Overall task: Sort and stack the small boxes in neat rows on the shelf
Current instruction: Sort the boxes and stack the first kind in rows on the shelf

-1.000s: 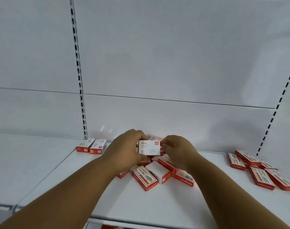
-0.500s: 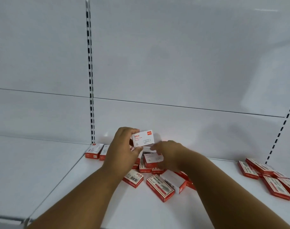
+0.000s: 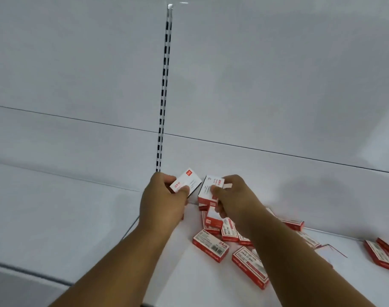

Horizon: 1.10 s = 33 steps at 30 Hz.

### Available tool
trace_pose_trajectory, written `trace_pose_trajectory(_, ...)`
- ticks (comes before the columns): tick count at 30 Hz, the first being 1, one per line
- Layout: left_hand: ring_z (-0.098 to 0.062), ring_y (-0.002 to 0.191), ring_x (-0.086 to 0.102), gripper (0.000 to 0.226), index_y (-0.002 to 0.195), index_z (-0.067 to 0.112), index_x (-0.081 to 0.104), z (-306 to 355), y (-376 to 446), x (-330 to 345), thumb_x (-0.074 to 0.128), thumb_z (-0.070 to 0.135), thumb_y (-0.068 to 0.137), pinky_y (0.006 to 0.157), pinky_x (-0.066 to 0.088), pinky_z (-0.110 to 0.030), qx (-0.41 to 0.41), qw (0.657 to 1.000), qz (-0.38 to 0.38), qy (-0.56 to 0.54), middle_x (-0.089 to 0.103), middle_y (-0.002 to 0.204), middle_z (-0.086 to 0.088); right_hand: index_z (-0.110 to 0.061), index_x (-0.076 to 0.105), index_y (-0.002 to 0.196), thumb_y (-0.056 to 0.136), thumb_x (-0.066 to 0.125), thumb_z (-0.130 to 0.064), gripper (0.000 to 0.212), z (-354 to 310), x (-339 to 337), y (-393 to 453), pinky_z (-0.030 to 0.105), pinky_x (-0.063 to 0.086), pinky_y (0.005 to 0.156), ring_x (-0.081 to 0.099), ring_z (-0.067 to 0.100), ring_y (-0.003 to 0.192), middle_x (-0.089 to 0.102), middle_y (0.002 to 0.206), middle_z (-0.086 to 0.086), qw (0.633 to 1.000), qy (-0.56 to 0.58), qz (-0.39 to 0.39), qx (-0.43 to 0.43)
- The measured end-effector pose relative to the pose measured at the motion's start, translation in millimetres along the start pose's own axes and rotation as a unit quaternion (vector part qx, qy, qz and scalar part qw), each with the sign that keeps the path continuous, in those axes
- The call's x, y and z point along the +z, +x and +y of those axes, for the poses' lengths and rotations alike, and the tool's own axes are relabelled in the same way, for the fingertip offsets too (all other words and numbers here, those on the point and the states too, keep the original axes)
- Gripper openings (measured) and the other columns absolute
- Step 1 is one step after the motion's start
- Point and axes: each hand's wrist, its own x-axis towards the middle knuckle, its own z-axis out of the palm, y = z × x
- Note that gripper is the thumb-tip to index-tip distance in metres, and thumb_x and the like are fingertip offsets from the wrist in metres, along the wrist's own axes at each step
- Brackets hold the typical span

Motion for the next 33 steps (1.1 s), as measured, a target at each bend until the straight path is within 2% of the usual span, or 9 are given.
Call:
trace_pose_trajectory(6, -0.011, 0.074, 0.063, 0.011, 0.077, 0.025, 0.059, -40, 16, -61, 0.066, 0.034, 0.079, 0.056, 0.04, -0.025, -0.011, 0.98, 0.047, 0.191, 0.067, 0.077, 0.009, -0.001, 0.063, 0.101, 0.092, 0.053, -0.009, 0.016, -10, 56, 0, 0.018, 0.04, 0.039, 0.059, 0.018, 0.049, 0.073, 0.077, 0.019, 0.986, -0.129, -0.106, -0.013)
trace_pose_trajectory(9, -0.014, 0.074, 0.06, 0.021, 0.075, 0.021, 0.06, -51, 15, -62, 0.067, 0.04, 0.08, 0.061, 0.044, -0.027, -0.007, 0.968, 0.014, 0.251, 0.064, 0.075, 0.007, 0.003, 0.069, 0.094, 0.089, 0.055, -0.009, 0.019, -10, 73, 4, 0.023, 0.051, 0.045, 0.064, 0.02, 0.055, 0.074, 0.082, 0.018, 0.971, -0.212, -0.107, -0.03)
trace_pose_trajectory(12, -0.019, 0.079, 0.061, 0.024, 0.074, 0.019, 0.057, -57, 17, -59, 0.064, 0.042, 0.08, 0.068, 0.049, -0.031, 0.008, 0.951, -0.001, 0.308, 0.062, 0.075, 0.006, -0.002, 0.068, 0.098, 0.087, 0.061, -0.016, 0.02, -7, 75, 11, 0.034, 0.06, 0.069, 0.07, 0.023, 0.075, 0.073, 0.092, 0.013, 0.943, -0.313, -0.104, -0.053)
trace_pose_trajectory(14, -0.021, 0.087, 0.058, 0.024, 0.078, 0.022, 0.061, -61, 21, -59, 0.062, 0.046, 0.08, 0.074, 0.05, -0.032, 0.029, 0.935, 0.002, 0.353, 0.064, 0.082, 0.006, -0.008, 0.065, 0.1, 0.087, 0.067, -0.026, 0.022, -4, 75, 11, 0.032, 0.058, 0.077, 0.067, 0.02, 0.086, 0.07, 0.098, 0.005, 0.914, -0.388, -0.096, -0.071)
trace_pose_trajectory(18, -0.023, 0.098, 0.052, 0.037, 0.093, 0.025, 0.07, -60, 23, -55, 0.061, 0.057, 0.079, 0.079, 0.048, -0.034, 0.052, 0.893, -0.002, 0.448, 0.064, 0.097, 0.001, -0.016, 0.057, 0.089, 0.084, 0.072, -0.033, 0.022, 2, 77, 5, 0.026, 0.049, 0.066, 0.06, 0.015, 0.083, 0.062, 0.09, -0.002, 0.903, -0.414, -0.049, -0.105)
trace_pose_trajectory(20, -0.023, 0.097, 0.052, 0.031, 0.092, 0.025, 0.068, -60, 20, -52, 0.064, 0.053, 0.08, 0.079, 0.046, -0.034, 0.084, 0.893, 0.022, 0.441, 0.062, 0.097, 0.001, -0.019, 0.053, 0.086, 0.086, 0.068, -0.03, 0.019, 2, 75, 1, 0.025, 0.043, 0.061, 0.057, 0.016, 0.081, 0.06, 0.087, -0.002, 0.911, -0.391, -0.017, -0.13)
trace_pose_trajectory(24, -0.022, 0.091, 0.052, 0.016, 0.083, 0.023, 0.061, -57, 12, -48, 0.072, 0.035, 0.08, 0.075, 0.042, -0.033, 0.196, 0.906, 0.059, 0.37, 0.059, 0.09, 0.002, -0.021, 0.058, 0.089, 0.087, 0.063, -0.03, 0.011, 5, 64, -4, 0.028, 0.048, 0.067, 0.059, 0.016, 0.081, 0.062, 0.085, -0.005, 0.932, -0.329, 0.02, -0.153)
trace_pose_trajectory(30, -0.013, 0.086, 0.052, 0.011, 0.087, 0.024, 0.064, -42, -3, -30, 0.069, 0.033, 0.083, 0.072, 0.042, -0.026, 0.311, 0.895, -0.045, 0.318, 0.06, 0.088, 0.008, -0.022, 0.061, 0.081, 0.088, 0.064, -0.028, 0.01, 6, 30, -4, 0.023, 0.048, 0.058, 0.06, 0.01, 0.072, 0.063, 0.08, -0.007, 0.938, -0.306, 0.01, -0.16)
trace_pose_trajectory(33, -0.01, 0.089, 0.053, 0.008, 0.092, 0.027, 0.067, -32, -8, -20, 0.067, 0.029, 0.084, 0.076, 0.045, -0.026, 0.332, 0.887, -0.117, 0.3, 0.061, 0.091, 0.011, -0.025, 0.061, 0.082, 0.088, 0.065, -0.024, 0.007, 9, 1, -8, 0.024, 0.048, 0.064, 0.059, 0.011, 0.079, 0.063, 0.084, -0.009, 0.932, -0.324, -0.01, -0.161)
